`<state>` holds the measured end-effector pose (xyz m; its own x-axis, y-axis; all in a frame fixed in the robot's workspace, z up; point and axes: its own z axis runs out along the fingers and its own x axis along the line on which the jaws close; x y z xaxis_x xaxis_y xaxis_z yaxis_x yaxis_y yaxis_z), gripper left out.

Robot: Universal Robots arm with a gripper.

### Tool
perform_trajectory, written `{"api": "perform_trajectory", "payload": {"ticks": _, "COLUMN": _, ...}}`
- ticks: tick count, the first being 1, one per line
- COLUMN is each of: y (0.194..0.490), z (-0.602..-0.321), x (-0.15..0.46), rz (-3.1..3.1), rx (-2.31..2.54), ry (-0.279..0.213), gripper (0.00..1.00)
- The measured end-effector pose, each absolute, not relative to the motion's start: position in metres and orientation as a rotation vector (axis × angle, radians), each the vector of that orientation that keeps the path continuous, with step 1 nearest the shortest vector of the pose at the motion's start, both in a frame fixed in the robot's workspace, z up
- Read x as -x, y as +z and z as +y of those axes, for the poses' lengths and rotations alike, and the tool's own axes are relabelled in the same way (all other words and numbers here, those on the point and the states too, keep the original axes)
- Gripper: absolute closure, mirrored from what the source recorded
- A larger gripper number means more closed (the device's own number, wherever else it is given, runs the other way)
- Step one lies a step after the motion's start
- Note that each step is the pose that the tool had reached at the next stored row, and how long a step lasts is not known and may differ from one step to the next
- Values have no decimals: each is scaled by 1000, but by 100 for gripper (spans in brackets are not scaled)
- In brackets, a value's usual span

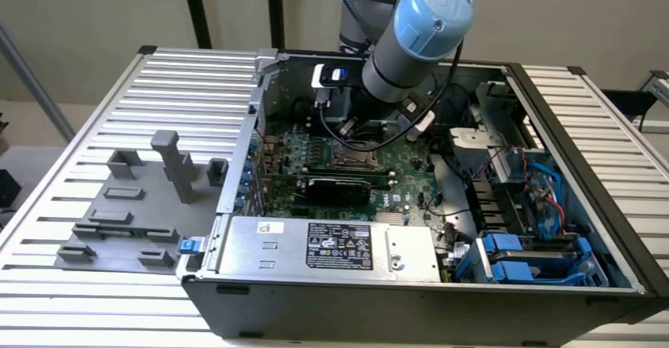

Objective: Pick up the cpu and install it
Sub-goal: 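Install the first cpu locking lever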

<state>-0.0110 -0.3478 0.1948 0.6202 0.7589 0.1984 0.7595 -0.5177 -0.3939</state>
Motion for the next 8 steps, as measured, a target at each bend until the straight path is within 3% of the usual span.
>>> {"api": "perform_trajectory", "payload": {"ticks": 8, "y": 193, "z": -348, "x": 5, "rz": -1201, "rx": 2403, "ry": 0, "gripper": 89}}
